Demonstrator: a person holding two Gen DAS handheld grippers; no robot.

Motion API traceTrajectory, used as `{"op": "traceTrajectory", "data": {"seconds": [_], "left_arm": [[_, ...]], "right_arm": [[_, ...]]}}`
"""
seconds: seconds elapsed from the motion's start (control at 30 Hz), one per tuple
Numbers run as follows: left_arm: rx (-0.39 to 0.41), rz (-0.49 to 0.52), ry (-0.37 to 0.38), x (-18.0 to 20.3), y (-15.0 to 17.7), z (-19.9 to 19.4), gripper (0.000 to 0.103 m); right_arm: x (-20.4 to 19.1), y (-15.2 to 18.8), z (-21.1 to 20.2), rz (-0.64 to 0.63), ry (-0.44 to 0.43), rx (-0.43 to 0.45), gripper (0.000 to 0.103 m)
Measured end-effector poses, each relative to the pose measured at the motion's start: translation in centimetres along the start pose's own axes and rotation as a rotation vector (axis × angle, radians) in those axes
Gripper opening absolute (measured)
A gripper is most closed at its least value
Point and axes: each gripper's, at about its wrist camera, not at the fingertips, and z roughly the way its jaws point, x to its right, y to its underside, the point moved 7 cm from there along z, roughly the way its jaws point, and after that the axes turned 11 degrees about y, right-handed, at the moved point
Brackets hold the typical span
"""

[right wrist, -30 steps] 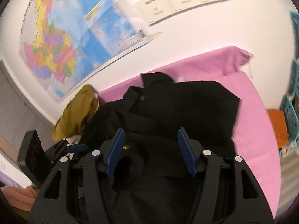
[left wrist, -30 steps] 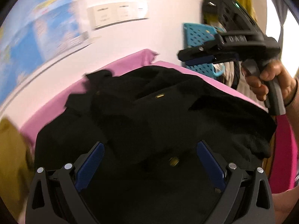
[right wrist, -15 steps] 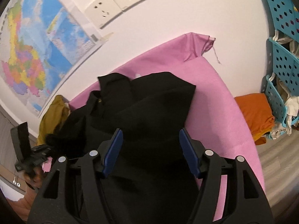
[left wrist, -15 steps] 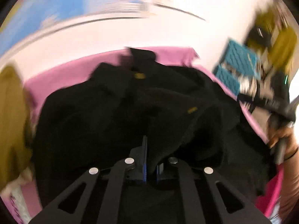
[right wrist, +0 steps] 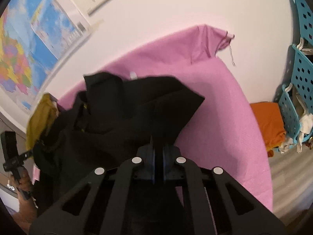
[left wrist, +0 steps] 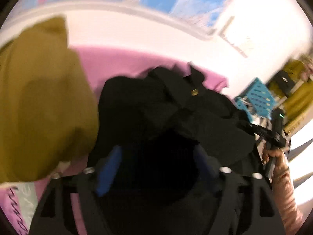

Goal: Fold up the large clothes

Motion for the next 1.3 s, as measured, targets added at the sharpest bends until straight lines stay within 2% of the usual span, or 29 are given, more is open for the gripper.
{"op": "traceTrajectory", "data": {"seconds": [0.03,0.07,0.1,0.2,0.3,0.37,0.43,0.5,0.53,0.6,0.63,0.7,0.8,0.83,0.87,0.9,1.0,1.1,1.17,1.23,1.27,1.3], "left_arm": [[-0.006,0.037,0.029,0.8,0.0,0.0,0.08],[-0.026,0.068,0.05,1.6,0.2,0.4,0.087],[-0.041,0.085,0.048,1.9,0.4,0.9,0.089],[-0.114,0.165,0.017,3.3,1.4,3.5,0.089],[-0.165,0.186,-0.004,3.6,2.2,4.9,0.089],[-0.133,0.206,-0.008,3.4,2.6,3.4,0.089],[-0.093,0.217,0.04,4.0,2.3,1.7,0.089],[-0.04,0.215,0.07,4.0,1.8,-0.3,0.089],[-0.024,0.222,0.077,4.2,1.7,-0.8,0.09],[0.005,0.237,0.084,4.6,1.5,-1.9,0.092],[0.015,0.247,0.092,4.8,1.6,-2.3,0.093],[0.0,0.274,0.105,5.4,2.0,-2.0,0.096],[-0.088,0.284,0.033,4.9,2.7,0.9,0.096],[-0.13,0.257,-0.005,4.1,2.9,2.3,0.093],[-0.156,0.241,-0.031,3.5,3.1,3.3,0.085],[-0.179,0.234,-0.049,3.1,3.3,4.0,0.083],[-0.184,0.198,-0.1,1.5,3.4,4.2,0.083],[-0.155,0.179,-0.069,1.0,3.2,2.9,0.084],[-0.162,0.16,-0.046,1.0,3.0,3.0,0.085],[-0.171,0.177,-0.058,1.2,2.6,3.9,0.084],[-0.174,0.184,-0.078,1.2,2.3,4.7,0.076],[-0.179,0.186,-0.086,1.1,2.2,5.1,0.054]], "right_arm": [[0.2,-0.4,-0.5,0.008,0.007,0.024,0.005],[0.4,-0.8,-0.9,0.033,-0.01,0.041,0.005],[0.5,-1.0,-1.0,0.052,-0.028,0.045,0.005],[0.8,-1.0,0.0,0.069,-0.011,0.014,0.005],[1.5,-1.0,0.7,0.116,0.005,0.012,0.005],[1.9,-1.0,0.8,0.139,0.022,0.018,0.005],[2.3,-0.9,0.9,0.154,0.027,0.014,0.005],[2.3,-0.8,0.8,0.149,0.044,0.003,0.012],[2.1,-0.8,0.3,0.134,0.07,0.022,0.015],[1.5,-0.8,-1.3,0.108,0.085,0.077,0.031],[1.2,-0.8,-1.9,0.098,0.088,0.1,0.033],[-0.2,-0.5,-3.5,0.045,0.076,0.145,0.036],[-3.4,0.5,-4.0,-0.046,0.036,0.139,0.038],[-4.5,1.0,-4.0,-0.08,0.021,0.135,0.038],[-5.9,1.6,-3.7,-0.123,0.009,0.124,0.039],[-7.3,2.4,-3.2,-0.173,0.004,0.103,0.048],[-9.9,4.3,-1.2,-0.249,-0.013,0.035,0.053],[-11.1,4.8,0.0,-0.301,0.02,0.025,0.053],[-10.7,3.9,-0.2,-0.262,0.011,0.043,0.051],[-9.5,2.6,-0.8,-0.201,0.01,0.082,0.052],[-8.3,1.6,-1.1,-0.155,0.018,0.096,0.052],[-7.6,1.2,-1.3,-0.135,0.023,0.1,0.052]]}}
